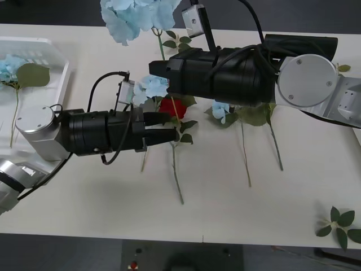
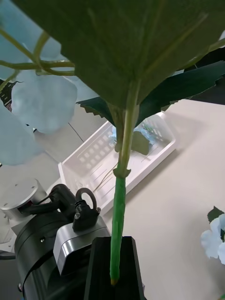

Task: Put the red flowers into the right box and the blue flowers into the left box

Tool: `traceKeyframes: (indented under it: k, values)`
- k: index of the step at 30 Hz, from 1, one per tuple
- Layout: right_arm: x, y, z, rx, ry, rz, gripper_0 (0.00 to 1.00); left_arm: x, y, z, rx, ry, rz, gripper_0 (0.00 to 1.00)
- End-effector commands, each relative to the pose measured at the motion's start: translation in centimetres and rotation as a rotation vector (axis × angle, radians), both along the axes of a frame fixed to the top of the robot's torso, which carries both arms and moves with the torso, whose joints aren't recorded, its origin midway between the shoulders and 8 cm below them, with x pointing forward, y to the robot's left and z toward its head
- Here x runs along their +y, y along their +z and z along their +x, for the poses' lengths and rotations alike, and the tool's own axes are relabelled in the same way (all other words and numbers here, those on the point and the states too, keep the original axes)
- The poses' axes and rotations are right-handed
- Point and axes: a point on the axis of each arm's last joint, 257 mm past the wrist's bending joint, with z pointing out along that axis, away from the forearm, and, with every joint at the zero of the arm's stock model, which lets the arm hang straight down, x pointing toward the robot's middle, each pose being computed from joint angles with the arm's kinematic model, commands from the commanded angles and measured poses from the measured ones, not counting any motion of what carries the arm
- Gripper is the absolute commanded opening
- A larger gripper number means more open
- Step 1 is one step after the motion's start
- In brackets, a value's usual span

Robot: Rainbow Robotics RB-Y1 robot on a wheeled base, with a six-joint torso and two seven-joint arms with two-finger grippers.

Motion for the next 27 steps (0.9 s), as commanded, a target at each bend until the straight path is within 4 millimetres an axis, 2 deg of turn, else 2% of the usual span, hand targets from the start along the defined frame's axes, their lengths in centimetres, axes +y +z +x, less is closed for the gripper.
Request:
traceKeyframes:
  k: [1, 6, 13, 14, 15, 16, 27]
  values:
    - [0.9, 1.7, -0.6, -0.047, 0.025, 0.003, 0.00, -1.6, 3.7, 0.4, -0.097, -0.013, -0.047, 1.00]
    - [0.9, 1.7, -0.6, -0.047, 0.025, 0.003, 0.00, -2.9, 4.8, 0.8, -0.107, -0.008, -0.076, 1.00]
    - [0.9, 1.7, -0.6, -0.047, 0.025, 0.003, 0.00, -3.1, 5.6, 1.0, -0.112, 0.002, -0.092, 1.00]
    - [0.9, 1.7, -0.6, -0.047, 0.025, 0.003, 0.00, -3.0, 5.5, 1.0, -0.112, 0.003, -0.092, 0.95]
    - [0.9, 1.7, -0.6, -0.047, 0.025, 0.003, 0.00, -3.0, 5.6, 1.0, -0.111, 0.004, -0.092, 0.52]
    - [0.9, 1.7, -0.6, -0.047, 0.025, 0.003, 0.00, -2.9, 5.6, 1.0, -0.108, 0.005, -0.095, 0.00]
    - [0.9, 1.7, -0.6, -0.047, 0.025, 0.003, 0.00, -2.3, 6.6, 1.1, -0.084, 0.007, -0.137, 0.00]
